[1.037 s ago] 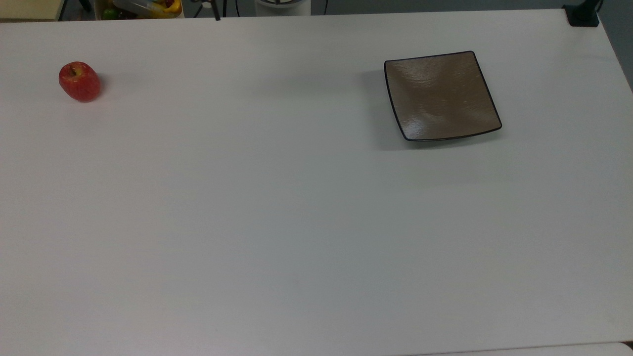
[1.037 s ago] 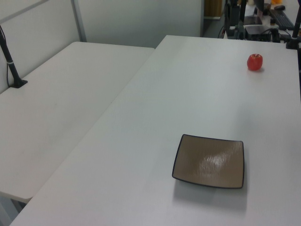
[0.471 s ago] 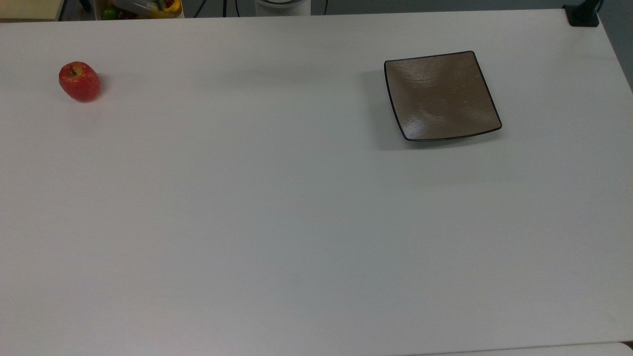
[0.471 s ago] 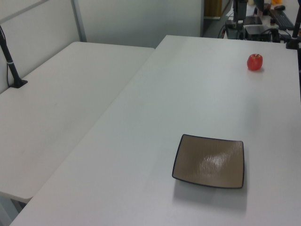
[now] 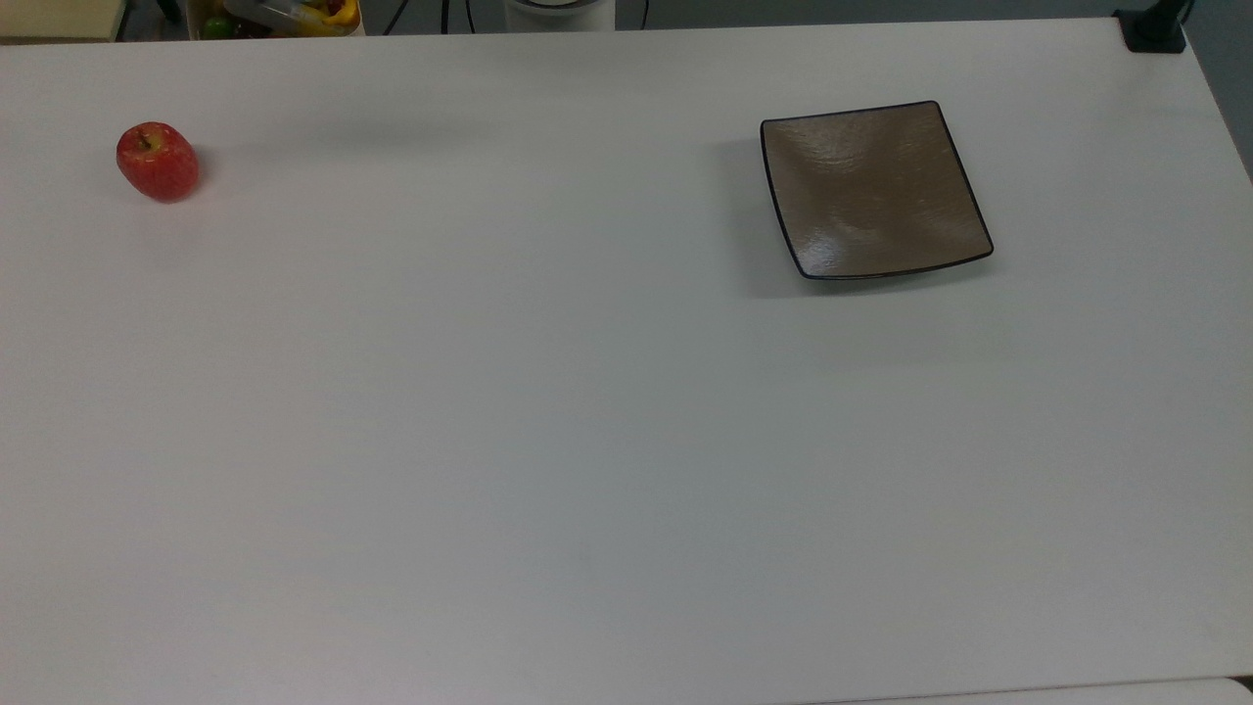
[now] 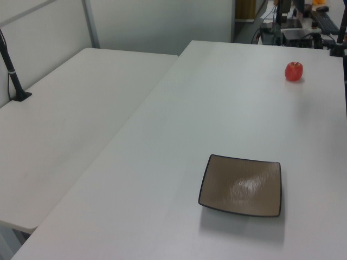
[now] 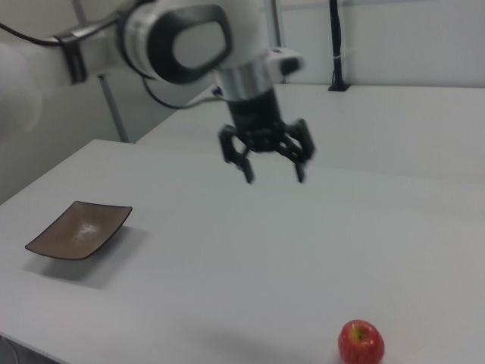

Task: Apples placed on a ceramic plate
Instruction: 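Move the open gripper over the red apple and lower it, then close the gripper around the red apple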

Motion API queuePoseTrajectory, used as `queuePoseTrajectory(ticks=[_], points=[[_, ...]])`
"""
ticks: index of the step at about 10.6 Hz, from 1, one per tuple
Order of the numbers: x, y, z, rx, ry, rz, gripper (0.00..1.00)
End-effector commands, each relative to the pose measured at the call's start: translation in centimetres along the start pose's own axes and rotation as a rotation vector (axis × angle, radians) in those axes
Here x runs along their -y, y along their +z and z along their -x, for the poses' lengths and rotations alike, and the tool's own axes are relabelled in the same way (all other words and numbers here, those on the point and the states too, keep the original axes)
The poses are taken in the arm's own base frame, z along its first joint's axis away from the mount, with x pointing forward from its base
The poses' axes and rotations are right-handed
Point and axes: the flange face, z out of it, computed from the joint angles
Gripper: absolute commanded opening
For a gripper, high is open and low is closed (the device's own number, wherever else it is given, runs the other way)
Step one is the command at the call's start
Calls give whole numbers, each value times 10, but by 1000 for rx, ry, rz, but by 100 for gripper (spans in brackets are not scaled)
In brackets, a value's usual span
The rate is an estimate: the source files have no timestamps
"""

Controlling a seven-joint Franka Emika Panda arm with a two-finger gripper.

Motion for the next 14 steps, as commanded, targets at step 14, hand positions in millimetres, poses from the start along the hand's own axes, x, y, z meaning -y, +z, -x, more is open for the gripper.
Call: queuePoseTrajectory(ticks=[14], points=[[-96, 267, 70, 116, 1, 110, 100]])
